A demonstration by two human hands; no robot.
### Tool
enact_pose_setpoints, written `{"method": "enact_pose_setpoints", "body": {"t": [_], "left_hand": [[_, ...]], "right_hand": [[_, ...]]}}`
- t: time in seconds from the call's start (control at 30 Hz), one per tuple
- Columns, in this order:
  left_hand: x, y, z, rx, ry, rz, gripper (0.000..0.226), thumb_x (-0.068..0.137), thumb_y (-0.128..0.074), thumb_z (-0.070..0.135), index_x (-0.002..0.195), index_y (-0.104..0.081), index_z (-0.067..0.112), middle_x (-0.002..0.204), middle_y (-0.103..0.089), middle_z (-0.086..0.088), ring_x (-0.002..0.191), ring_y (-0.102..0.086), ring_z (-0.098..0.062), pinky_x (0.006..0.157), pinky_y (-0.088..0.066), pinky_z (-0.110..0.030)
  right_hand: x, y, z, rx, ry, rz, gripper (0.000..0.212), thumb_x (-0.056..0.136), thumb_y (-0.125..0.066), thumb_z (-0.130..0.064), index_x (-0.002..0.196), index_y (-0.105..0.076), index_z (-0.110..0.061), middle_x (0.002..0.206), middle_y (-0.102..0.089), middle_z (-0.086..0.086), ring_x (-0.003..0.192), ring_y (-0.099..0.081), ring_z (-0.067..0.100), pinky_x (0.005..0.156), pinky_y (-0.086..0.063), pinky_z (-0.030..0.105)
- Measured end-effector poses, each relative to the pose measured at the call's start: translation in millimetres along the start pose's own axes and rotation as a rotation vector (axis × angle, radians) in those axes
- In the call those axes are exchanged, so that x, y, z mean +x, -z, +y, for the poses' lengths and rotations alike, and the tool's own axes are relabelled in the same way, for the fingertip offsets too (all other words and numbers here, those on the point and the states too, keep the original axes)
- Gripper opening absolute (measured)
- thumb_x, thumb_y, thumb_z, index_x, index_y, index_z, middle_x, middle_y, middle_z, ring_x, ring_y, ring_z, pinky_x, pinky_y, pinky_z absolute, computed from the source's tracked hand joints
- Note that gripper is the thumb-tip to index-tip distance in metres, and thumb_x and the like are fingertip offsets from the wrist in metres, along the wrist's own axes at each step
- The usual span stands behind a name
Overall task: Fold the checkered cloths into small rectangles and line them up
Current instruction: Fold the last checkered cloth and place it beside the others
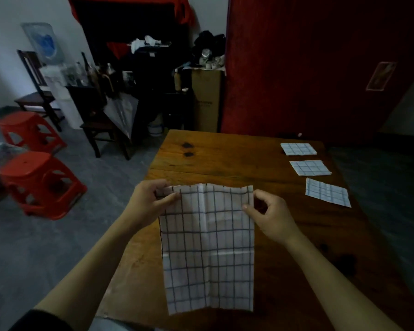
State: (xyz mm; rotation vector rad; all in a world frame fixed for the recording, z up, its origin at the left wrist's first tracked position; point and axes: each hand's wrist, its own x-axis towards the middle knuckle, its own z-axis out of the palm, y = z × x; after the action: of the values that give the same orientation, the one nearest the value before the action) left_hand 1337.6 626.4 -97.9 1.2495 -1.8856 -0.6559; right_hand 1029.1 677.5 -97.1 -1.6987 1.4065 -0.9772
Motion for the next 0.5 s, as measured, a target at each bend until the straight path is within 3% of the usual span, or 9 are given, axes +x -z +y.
{"method": "enact_pose_setpoints", "body": {"t": [0.1, 0.2, 0.27, 0.33, 0.5], "left_hand": [[21, 2, -35, 0.038, 0.019, -0.044, 0.035, 0.084, -0.075, 0.018, 0.059, -0.051, 0.025, 0.055, -0.047, 0.015, 0.053, -0.044, -0.002, 0.051, -0.033, -0.025], [33, 0, -68, 0.077, 0.061, -0.085, 0.033, 0.083, -0.075, 0.015, 0.062, -0.053, 0.028, 0.057, -0.051, 0.014, 0.055, -0.050, -0.002, 0.050, -0.037, -0.023], [37, -2, -83, 0.091, 0.073, -0.126, 0.033, 0.083, -0.075, 0.015, 0.064, -0.055, 0.033, 0.061, -0.055, 0.014, 0.060, -0.055, 0.001, 0.051, -0.038, -0.015], [39, -4, -93, 0.094, 0.054, -0.173, 0.035, 0.083, -0.075, 0.014, 0.066, -0.054, 0.036, 0.064, -0.057, 0.014, 0.064, -0.056, 0.001, 0.054, -0.039, -0.013], [29, -8, -116, 0.081, -0.003, -0.241, 0.009, 0.085, -0.074, 0.020, 0.080, -0.066, 0.023, 0.076, -0.064, 0.011, 0.071, -0.061, -0.004, 0.063, -0.054, -0.033]], "right_hand": [[24, -29, 10, -0.041, -0.094, -0.015, 0.026, 0.093, -0.061, -0.019, 0.117, -0.058, -0.029, 0.106, -0.063, -0.016, 0.093, -0.061, -0.012, 0.066, -0.054, 0.014], [42, -59, 32, -0.167, -0.194, 0.019, 0.029, 0.091, -0.062, -0.029, 0.120, -0.060, -0.028, 0.112, -0.063, -0.014, 0.100, -0.060, -0.001, 0.075, -0.055, 0.021], [48, -76, 44, -0.206, -0.231, 0.041, 0.022, 0.089, -0.065, -0.031, 0.111, -0.065, -0.029, 0.111, -0.065, -0.012, 0.106, -0.059, 0.004, 0.086, -0.054, 0.032], [50, -88, 47, -0.217, -0.236, 0.054, 0.009, 0.089, -0.067, -0.022, 0.093, -0.066, -0.030, 0.097, -0.067, -0.013, 0.096, -0.060, 0.000, 0.082, -0.053, 0.029], [49, -104, 55, -0.279, -0.262, 0.115, 0.015, 0.084, -0.072, -0.015, 0.083, -0.065, -0.029, 0.088, -0.064, -0.015, 0.090, -0.057, -0.002, 0.080, -0.048, 0.025]]}}
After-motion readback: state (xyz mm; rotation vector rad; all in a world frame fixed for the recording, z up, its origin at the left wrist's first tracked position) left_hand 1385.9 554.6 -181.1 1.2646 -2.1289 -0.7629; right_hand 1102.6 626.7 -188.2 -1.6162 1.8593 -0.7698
